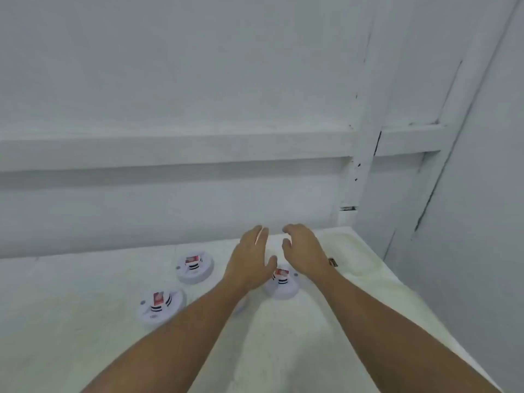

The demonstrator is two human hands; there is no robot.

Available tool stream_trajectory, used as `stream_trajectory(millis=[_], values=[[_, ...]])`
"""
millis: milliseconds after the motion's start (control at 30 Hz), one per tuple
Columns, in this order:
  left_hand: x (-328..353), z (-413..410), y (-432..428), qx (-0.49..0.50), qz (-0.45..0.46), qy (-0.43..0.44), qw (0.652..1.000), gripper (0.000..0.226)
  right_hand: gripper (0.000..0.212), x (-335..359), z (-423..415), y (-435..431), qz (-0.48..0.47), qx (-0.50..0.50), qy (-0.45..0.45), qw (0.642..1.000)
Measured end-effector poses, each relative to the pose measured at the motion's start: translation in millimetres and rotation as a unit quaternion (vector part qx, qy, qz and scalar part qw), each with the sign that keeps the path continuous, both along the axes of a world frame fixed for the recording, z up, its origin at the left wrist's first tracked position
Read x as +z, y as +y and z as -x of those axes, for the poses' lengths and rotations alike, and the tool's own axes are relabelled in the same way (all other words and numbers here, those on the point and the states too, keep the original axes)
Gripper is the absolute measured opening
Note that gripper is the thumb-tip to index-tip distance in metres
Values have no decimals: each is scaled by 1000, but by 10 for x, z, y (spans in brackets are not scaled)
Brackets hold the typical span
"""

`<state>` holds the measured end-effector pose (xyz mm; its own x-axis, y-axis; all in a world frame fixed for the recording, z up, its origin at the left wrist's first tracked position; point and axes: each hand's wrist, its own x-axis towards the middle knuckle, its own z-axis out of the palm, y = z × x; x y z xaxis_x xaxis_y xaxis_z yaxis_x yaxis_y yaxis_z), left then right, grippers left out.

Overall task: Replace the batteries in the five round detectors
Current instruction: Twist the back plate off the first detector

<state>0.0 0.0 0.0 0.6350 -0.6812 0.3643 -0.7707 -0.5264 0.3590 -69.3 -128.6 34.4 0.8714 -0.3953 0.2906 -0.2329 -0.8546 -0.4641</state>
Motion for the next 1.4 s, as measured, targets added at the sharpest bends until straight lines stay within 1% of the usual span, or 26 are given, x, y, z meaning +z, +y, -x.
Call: stream_trajectory(millis=[33, 67, 167, 267, 333, 367, 467, 533, 633, 733, 800, 867, 933, 967, 1000, 1033, 1067, 1167, 1233, 1300, 1400], values=[[-91, 72, -5, 4, -11, 34, 999, 62, 34, -95, 53, 26, -10, -17, 25, 1000], [-194, 126, -12, -4, -7, 56, 998, 58, 33, -202, 93, 37, -24, -28, 27, 999], [-496, 272, -24, -10, -33, 106, 994, 44, 29, -522, 223, 97, -39, -60, 73, 995], [-643, 363, -42, -7, -26, 145, 989, 50, 25, -654, 296, 153, -67, -88, 92, 990], [-697, 405, -39, 3, -20, 165, 986, 54, 26, -764, 293, 200, -85, -99, 127, 983], [-696, 423, -36, 7, -12, 178, 984, 55, 27, -809, 288, 224, -99, -111, 129, 980], [-679, 458, -12, 4, 16, 213, 977, 58, 38, -901, 254, 271, -181, -154, 94, 967], [-660, 499, 4, 4, 34, 228, 973, 58, 46, -921, 239, 271, -252, -185, 64, 948], [-649, 593, 18, 11, 85, 265, 960, 60, 46, -1018, 208, 233, -333, -198, 40, 921], [-639, 704, 30, 28, 138, 322, 936, 72, 50, -1081, 259, 231, -380, -181, 0, 907], [-664, 748, 51, 39, 185, 347, 919, 75, 53, -982, 383, 271, -412, -139, -47, 899], [-679, 794, 84, 43, 231, 383, 893, 80, 54, -930, 491, 270, -426, -86, -67, 898], [-688, 858, 122, 38, 274, 434, 857, 81, 56, -887, 595, 282, -427, -55, -75, 899], [-687, 888, 147, 35, 291, 447, 845, 81, 56, -873, 652, 297, -421, -47, -72, 903], [-689, 906, 173, 38, 300, 454, 838, 81, 55, -879, 721, 312, -412, -38, -71, 908], [-675, 919, 210, 39, 303, 451, 839, 81, 55, -898, 781, 322, -395, -31, -67, 916], [-684, 921, 244, 46, 300, 448, 841, 80, 53, -929, 847, 335, -376, -24, -68, 924], [-638, 942, 371, 42, 273, 430, 859, 76, 44, -995, 997, 381, -281, 0, -74, 957], [-645, 973, 460, 41, 238, 421, 874, 81, 43, -1032, 1082, 415, -220, 33, -82, 972], [-678, 1007, 569, 44, 207, 408, 888, 85, 40, -1071, 1150, 445, -162, 72, -78, 981], [-745, 1039, 737, 35, 180, 394, 901, 90, 43, -1127, 1228, 476, -88, 113, -55, 988]])
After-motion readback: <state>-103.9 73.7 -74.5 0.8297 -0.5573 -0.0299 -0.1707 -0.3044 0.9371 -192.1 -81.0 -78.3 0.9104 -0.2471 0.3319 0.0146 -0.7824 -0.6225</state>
